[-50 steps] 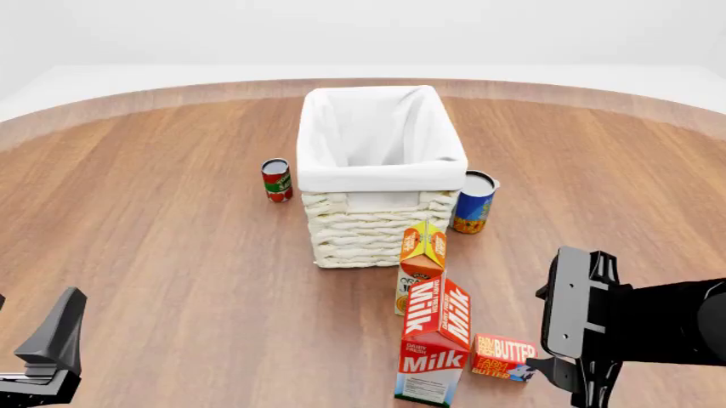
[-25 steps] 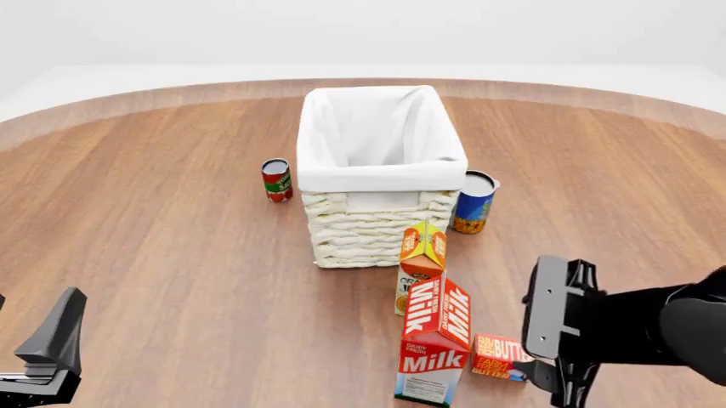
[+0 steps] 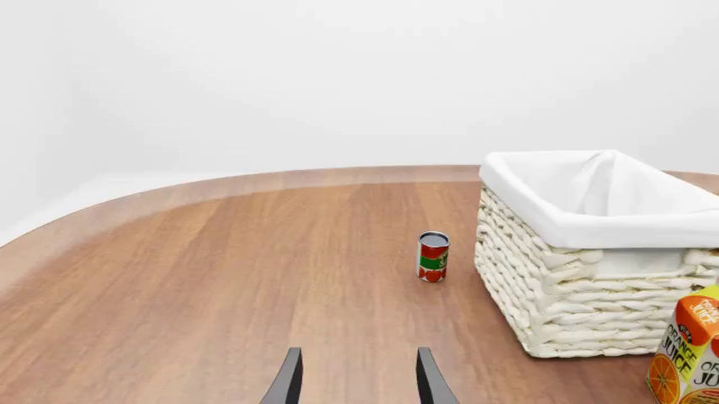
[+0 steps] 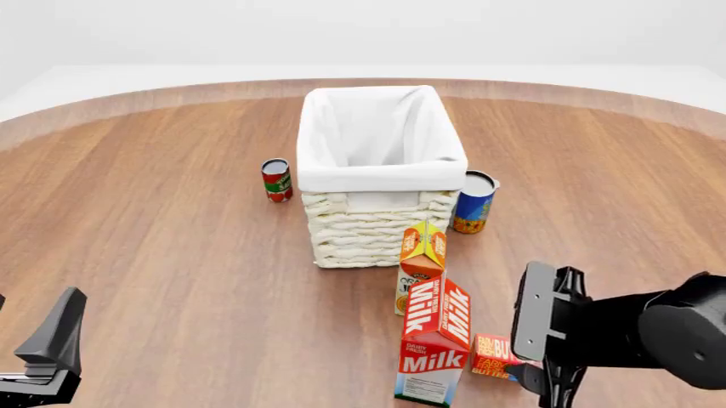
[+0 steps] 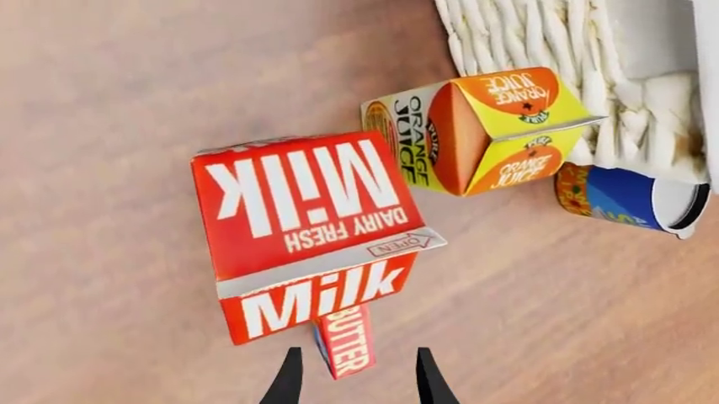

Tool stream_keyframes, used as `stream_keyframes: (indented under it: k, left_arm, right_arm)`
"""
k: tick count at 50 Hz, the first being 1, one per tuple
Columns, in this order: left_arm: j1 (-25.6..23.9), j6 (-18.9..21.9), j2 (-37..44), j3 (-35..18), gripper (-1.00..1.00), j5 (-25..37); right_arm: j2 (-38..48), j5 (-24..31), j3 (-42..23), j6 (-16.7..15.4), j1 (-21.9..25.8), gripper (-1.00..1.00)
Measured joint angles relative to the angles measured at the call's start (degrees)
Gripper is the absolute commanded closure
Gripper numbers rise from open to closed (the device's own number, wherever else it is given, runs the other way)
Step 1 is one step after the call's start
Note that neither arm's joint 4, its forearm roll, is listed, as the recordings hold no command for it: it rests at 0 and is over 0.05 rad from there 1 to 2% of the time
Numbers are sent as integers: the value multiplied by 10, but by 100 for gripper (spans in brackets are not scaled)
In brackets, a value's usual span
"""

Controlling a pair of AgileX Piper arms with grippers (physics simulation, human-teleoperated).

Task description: Pick up the butter and put it in the basket.

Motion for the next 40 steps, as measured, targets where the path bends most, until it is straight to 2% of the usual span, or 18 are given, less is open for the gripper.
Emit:
stream_keyframes:
  k: [40]
  left_arm:
    - [0,0,0,0,-100,0]
  right_arm:
    - [39,-61,29,20,12,-100]
